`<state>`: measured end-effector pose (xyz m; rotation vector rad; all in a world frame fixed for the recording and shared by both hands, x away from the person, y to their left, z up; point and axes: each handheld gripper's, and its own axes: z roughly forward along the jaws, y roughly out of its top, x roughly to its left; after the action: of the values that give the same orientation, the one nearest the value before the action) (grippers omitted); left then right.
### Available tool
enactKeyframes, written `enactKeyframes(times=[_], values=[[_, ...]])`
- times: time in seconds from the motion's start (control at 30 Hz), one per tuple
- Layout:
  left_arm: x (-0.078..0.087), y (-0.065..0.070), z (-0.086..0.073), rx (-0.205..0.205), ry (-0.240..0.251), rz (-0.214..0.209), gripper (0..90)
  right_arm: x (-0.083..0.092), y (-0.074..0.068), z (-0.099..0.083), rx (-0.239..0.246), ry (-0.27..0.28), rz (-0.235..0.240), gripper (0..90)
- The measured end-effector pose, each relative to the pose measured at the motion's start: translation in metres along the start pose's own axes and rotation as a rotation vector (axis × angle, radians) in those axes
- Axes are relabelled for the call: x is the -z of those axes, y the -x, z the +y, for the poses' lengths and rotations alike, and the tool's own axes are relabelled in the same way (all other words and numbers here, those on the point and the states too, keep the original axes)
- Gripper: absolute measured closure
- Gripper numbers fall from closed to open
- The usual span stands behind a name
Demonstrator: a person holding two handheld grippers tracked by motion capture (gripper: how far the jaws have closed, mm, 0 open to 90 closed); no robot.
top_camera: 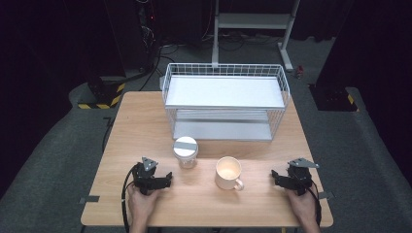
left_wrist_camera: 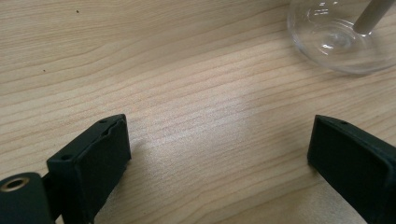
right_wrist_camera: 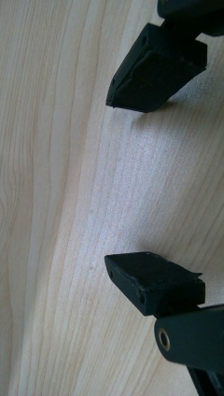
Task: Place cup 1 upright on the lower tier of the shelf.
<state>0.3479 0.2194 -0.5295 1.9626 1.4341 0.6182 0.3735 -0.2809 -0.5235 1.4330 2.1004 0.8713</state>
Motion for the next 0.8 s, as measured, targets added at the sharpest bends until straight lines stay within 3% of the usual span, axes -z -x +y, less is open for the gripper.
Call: enactKeyframes(times=[0.43,0.57,0.8], values=[[-0.0001,0.0004,0.0,0.015,0.005,-0.001,7.2,0.0,0.0,0.0,0.0,0.0,0.0,20.5],[-0.0005,0.002,0.0005,0.033,0.007,0.017,8.2,0.0,-0.0002,0.0,-0.002,0.0,0.0,20.5],[0.0006,0.0014,-0.0002,0.025,0.01,0.015,9.6,0.0,0.0,0.0,0.0,0.0,0.0,20.6]])
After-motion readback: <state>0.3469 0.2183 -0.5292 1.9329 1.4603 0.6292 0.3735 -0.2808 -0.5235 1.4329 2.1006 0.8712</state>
